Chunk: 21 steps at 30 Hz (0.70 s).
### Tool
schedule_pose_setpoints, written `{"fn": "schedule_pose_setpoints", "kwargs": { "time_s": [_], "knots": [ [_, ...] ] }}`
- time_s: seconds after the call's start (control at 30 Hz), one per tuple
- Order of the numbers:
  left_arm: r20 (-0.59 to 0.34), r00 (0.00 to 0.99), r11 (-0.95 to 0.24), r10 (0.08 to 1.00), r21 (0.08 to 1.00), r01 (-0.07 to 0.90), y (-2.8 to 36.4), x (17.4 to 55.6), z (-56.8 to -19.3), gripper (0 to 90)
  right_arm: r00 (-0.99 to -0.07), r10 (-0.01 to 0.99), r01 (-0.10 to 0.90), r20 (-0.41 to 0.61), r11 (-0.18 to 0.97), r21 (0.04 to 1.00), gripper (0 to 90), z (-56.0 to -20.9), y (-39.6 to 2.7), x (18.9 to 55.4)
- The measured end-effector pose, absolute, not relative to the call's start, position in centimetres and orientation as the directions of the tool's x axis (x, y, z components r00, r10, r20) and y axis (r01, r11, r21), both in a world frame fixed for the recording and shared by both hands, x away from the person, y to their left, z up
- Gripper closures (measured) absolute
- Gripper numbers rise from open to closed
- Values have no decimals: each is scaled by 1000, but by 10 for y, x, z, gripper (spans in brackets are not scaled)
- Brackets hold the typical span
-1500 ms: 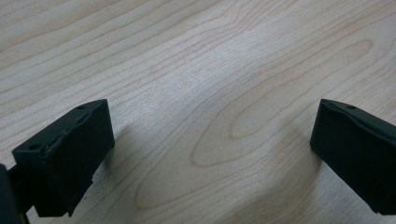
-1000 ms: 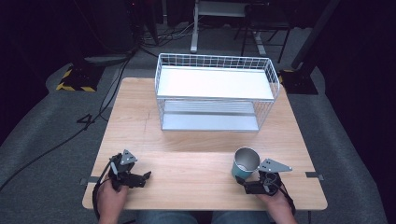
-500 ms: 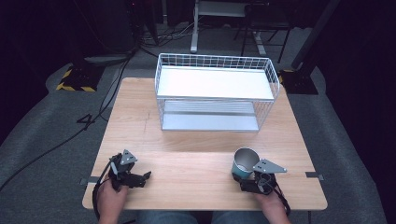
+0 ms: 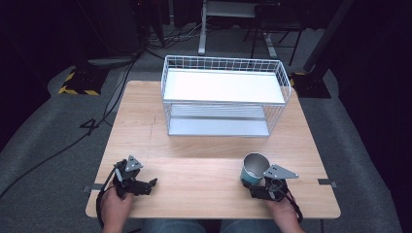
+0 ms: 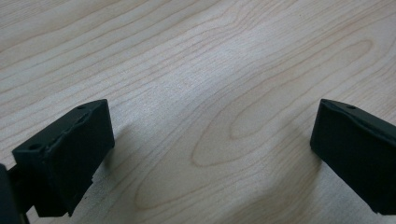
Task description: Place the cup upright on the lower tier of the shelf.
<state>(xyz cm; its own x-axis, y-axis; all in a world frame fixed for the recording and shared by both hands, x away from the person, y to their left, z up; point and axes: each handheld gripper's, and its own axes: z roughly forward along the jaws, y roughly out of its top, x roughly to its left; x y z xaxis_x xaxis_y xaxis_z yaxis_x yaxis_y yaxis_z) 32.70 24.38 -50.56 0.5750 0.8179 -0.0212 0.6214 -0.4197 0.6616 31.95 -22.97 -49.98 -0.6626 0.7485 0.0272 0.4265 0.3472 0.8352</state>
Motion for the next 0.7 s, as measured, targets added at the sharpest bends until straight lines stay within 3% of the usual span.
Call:
{"fn": "schedule_pose_setpoints", "kwargs": {
  "time_s": [0.7],
  "knots": [
    [-20,564,-410,825,665,624,243,327,-506,1,-667,743,411,48,313,856,246,-474,-219,343]
  ]
}}
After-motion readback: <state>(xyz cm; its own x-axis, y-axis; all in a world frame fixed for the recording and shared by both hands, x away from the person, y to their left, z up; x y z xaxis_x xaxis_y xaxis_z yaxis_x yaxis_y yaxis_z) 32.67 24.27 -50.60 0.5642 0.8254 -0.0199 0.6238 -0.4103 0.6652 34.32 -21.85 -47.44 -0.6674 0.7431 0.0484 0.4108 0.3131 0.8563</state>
